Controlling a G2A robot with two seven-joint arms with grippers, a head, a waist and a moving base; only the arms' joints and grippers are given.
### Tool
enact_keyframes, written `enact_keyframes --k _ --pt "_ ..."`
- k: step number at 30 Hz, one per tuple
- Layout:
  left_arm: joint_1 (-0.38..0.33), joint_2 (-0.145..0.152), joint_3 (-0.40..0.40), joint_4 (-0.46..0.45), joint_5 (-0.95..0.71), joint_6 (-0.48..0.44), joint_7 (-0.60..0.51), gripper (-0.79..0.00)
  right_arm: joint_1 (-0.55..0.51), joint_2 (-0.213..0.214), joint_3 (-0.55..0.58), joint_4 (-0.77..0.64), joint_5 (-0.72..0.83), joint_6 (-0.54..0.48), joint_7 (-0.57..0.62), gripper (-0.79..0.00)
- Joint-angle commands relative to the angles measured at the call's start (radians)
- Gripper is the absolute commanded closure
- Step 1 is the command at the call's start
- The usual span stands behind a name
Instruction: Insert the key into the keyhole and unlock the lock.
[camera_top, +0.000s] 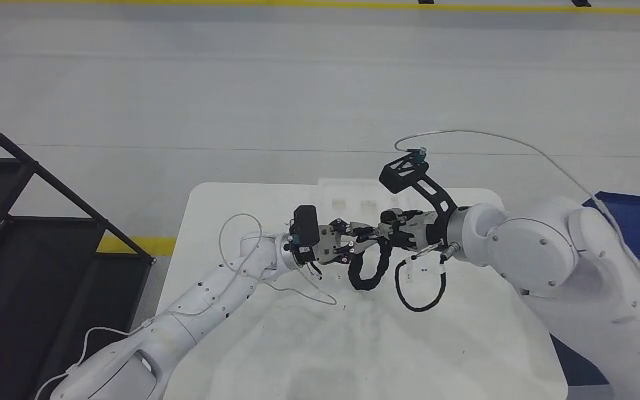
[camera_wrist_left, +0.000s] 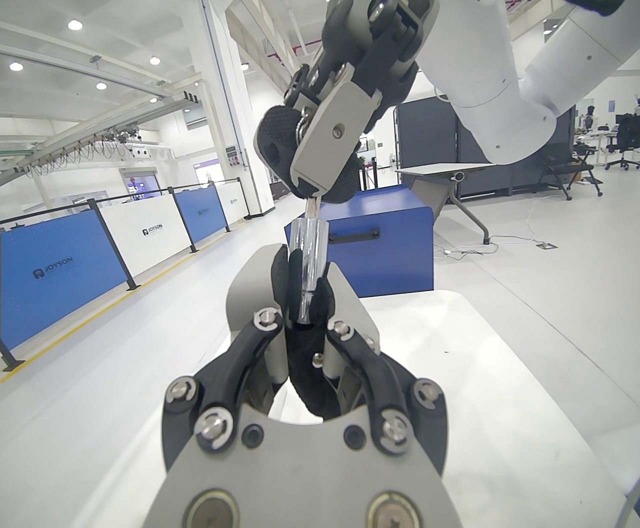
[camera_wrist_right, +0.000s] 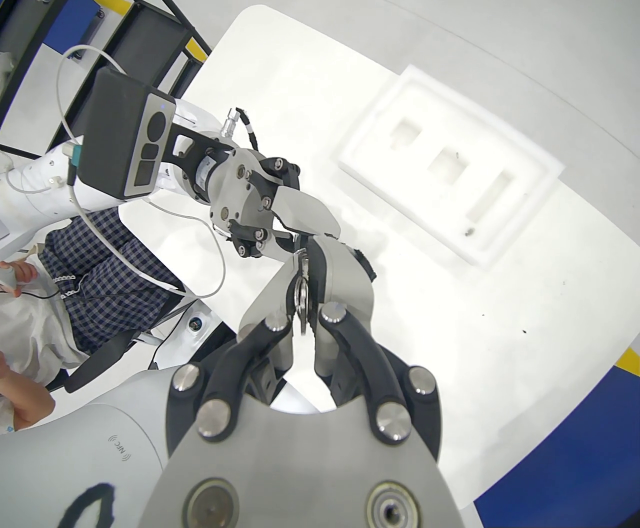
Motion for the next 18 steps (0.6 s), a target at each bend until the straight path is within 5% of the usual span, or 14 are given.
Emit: enact_keyframes --k 1,11,12,13,14,15,18 --pt "0.003 -0.002 -0.005 0.000 -0.003 -0.005 -0.003 0.000 0.004 -0.002 -0.007 0.003 -0.001 0.002 -0.002 0.000" --pt "0.012 -0.011 -0.019 -0.001 0.008 -0.034 -0.009 0.000 0.017 -0.010 -0.025 0.034 0.004 -0.005 -0.010 0.000" --pt "0.014 -0.013 -0.021 0.001 0.004 -0.040 -0.008 0.000 0.017 -0.010 -0.025 0.039 0.006 -0.005 -0.011 -0.083" --pt "0.014 -0.013 -0.023 0.002 0.003 -0.042 -0.008 0.000 0.018 -0.010 -0.025 0.040 0.007 -0.005 -0.012 -0.339" --pt "0.015 -0.014 -0.024 0.005 -0.001 -0.047 -0.009 0.000 0.018 -0.011 -0.024 0.041 0.009 -0.007 -0.014 -0.425" --pt "0.017 -0.016 -0.026 0.008 -0.008 -0.057 -0.009 0.000 0.019 -0.011 -0.020 0.043 0.015 -0.011 -0.018 -0.785" --pt "0.017 -0.019 -0.030 0.017 -0.024 -0.085 -0.015 0.000 0.018 -0.010 0.001 0.041 0.034 -0.035 -0.032 -0.785"
